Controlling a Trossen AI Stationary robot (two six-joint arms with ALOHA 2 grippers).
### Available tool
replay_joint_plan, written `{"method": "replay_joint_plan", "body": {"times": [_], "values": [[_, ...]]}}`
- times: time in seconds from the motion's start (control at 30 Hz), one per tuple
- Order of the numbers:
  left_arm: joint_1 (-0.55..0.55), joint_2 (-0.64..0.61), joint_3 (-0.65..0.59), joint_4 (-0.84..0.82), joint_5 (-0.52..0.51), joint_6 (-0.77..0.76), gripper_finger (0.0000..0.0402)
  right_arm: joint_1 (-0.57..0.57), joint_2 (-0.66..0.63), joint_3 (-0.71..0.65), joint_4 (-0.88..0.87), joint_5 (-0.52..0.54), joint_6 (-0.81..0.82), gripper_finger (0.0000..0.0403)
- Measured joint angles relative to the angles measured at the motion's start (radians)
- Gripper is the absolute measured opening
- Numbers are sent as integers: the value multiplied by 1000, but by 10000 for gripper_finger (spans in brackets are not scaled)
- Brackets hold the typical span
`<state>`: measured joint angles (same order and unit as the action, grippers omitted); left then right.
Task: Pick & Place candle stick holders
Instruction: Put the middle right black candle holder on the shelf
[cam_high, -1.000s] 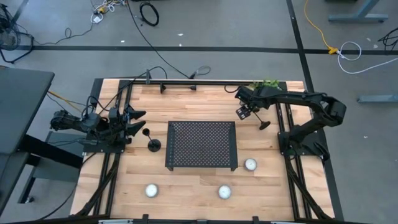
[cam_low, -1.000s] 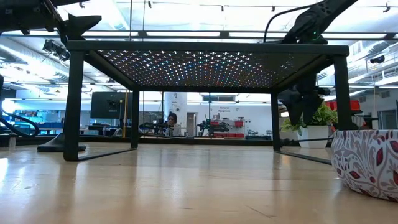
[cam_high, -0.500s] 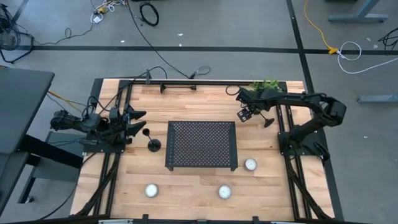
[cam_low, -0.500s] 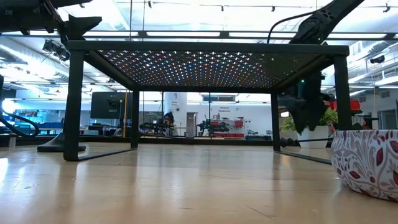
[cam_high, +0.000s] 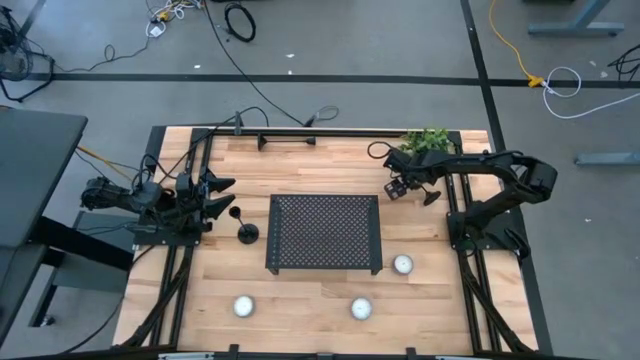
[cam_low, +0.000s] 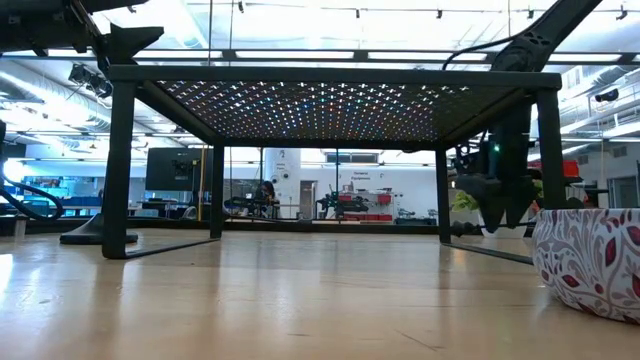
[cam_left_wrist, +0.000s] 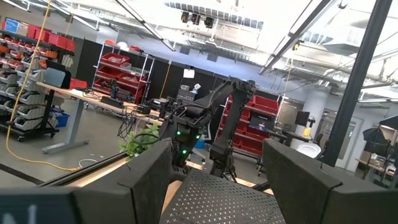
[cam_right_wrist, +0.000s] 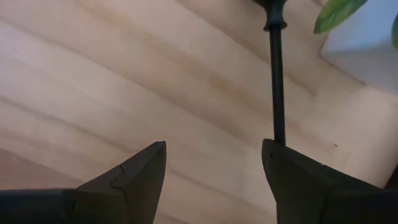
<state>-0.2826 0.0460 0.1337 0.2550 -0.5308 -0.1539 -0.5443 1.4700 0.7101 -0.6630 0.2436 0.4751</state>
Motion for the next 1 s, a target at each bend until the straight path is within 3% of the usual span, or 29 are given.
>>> {"method": "replay_joint_plan", "body": {"times": [0.23, 1.0], "values": [[0, 0, 0, 0, 0, 0, 252, -2, 0, 3, 23, -56, -13, 263], [0, 0, 0, -22, 0, 0, 252, -1, 27, 58, -1, -18, 6, 263]]}}
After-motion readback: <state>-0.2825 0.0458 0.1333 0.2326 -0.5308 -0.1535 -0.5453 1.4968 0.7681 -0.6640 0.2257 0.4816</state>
